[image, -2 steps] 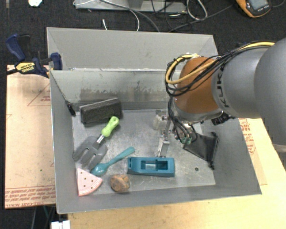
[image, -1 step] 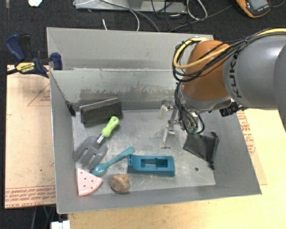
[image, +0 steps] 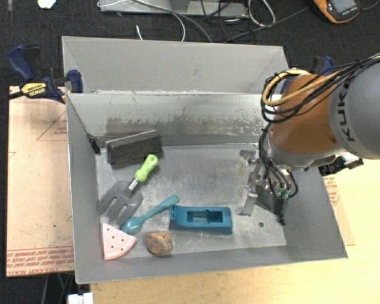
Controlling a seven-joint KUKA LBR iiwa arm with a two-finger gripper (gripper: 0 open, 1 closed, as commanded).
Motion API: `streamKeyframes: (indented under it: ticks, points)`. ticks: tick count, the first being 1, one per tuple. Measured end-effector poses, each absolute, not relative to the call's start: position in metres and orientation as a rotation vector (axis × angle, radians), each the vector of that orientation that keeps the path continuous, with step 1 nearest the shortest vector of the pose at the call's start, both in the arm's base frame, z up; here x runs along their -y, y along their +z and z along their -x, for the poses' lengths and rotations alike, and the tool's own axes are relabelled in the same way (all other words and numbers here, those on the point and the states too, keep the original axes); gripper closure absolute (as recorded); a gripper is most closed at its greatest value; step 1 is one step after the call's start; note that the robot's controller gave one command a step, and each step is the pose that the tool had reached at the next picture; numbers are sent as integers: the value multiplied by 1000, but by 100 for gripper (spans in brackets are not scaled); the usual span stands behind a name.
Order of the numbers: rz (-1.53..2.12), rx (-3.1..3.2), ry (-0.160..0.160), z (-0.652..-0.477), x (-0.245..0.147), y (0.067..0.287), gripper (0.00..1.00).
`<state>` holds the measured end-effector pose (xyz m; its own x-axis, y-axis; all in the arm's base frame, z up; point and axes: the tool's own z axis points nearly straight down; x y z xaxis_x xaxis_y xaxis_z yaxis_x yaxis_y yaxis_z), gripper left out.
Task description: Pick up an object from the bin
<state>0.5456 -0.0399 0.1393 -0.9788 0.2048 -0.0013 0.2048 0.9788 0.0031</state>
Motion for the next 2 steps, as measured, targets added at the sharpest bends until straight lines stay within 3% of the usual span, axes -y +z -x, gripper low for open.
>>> streamKeyframes:
  ticks: [1, 2]
  points:
    - [-274, -3116, 14, -481, -21, 99, 0]
    - [-280, -3106, 9, -492, -47, 69, 0]
